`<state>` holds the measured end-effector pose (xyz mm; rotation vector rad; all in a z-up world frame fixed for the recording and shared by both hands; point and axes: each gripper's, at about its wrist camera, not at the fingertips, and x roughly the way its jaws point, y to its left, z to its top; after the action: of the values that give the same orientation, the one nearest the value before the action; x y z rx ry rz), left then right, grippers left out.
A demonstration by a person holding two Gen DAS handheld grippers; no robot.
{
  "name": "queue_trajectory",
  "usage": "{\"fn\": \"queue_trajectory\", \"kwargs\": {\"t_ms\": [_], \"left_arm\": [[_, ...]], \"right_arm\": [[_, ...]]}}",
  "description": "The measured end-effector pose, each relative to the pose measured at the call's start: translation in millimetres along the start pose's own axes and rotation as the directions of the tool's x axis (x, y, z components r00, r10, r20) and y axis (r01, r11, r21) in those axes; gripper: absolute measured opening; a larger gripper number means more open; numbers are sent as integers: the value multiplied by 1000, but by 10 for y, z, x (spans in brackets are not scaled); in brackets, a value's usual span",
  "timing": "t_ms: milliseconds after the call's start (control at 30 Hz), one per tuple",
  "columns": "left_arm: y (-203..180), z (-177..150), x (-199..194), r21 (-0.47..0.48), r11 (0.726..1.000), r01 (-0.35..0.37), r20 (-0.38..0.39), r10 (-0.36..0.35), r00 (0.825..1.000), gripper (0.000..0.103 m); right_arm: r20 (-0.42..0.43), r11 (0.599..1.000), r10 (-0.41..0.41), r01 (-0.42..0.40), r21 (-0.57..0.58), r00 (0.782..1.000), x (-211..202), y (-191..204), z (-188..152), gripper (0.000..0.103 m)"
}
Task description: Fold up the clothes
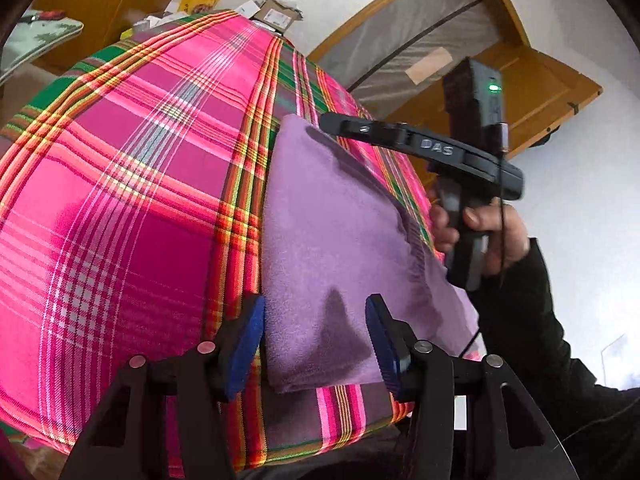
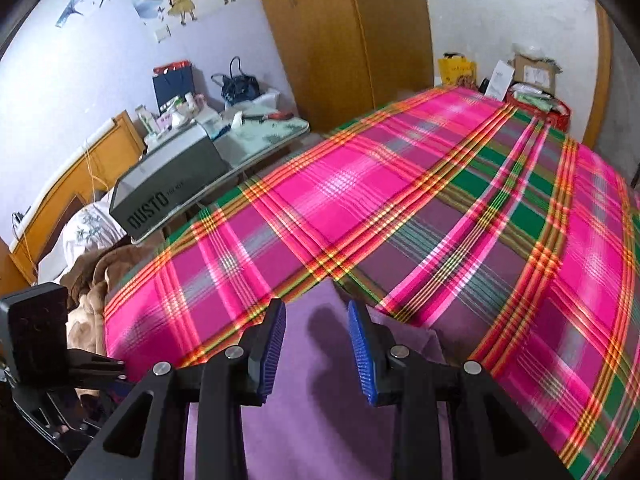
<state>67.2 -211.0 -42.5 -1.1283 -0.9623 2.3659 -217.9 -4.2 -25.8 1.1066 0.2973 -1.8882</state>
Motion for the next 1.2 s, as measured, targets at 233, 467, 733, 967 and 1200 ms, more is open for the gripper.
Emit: {"fn": "queue_trajectory", "kwargs": {"t_ms": [233, 467, 733, 967, 1200], "left_arm": [[-27, 14, 11, 28, 1000, 1, -29, 0, 1000, 53], [-66, -22, -46, 39, 999, 4, -39, -3, 999, 53], [81, -33, -153, -10, 1000, 14, -35, -15, 999, 36], [161, -90, -172, -47, 998, 35, -44, -37, 998, 17], [157, -77, -219, -43, 997, 60, -37, -61, 997, 13]], "right_arm": [[-76, 999, 14, -18, -45, 997, 296, -51, 64, 35], [-132, 997, 60, -66, -42, 989, 383, -99, 78, 35], [-193, 992, 101, -115, -60, 976, 433, -102, 144, 29], [-173, 985, 145, -159, -69, 974, 405, -64, 115, 7], [-141, 986, 149, -158, -55, 979, 368, -86, 100, 6]]}}
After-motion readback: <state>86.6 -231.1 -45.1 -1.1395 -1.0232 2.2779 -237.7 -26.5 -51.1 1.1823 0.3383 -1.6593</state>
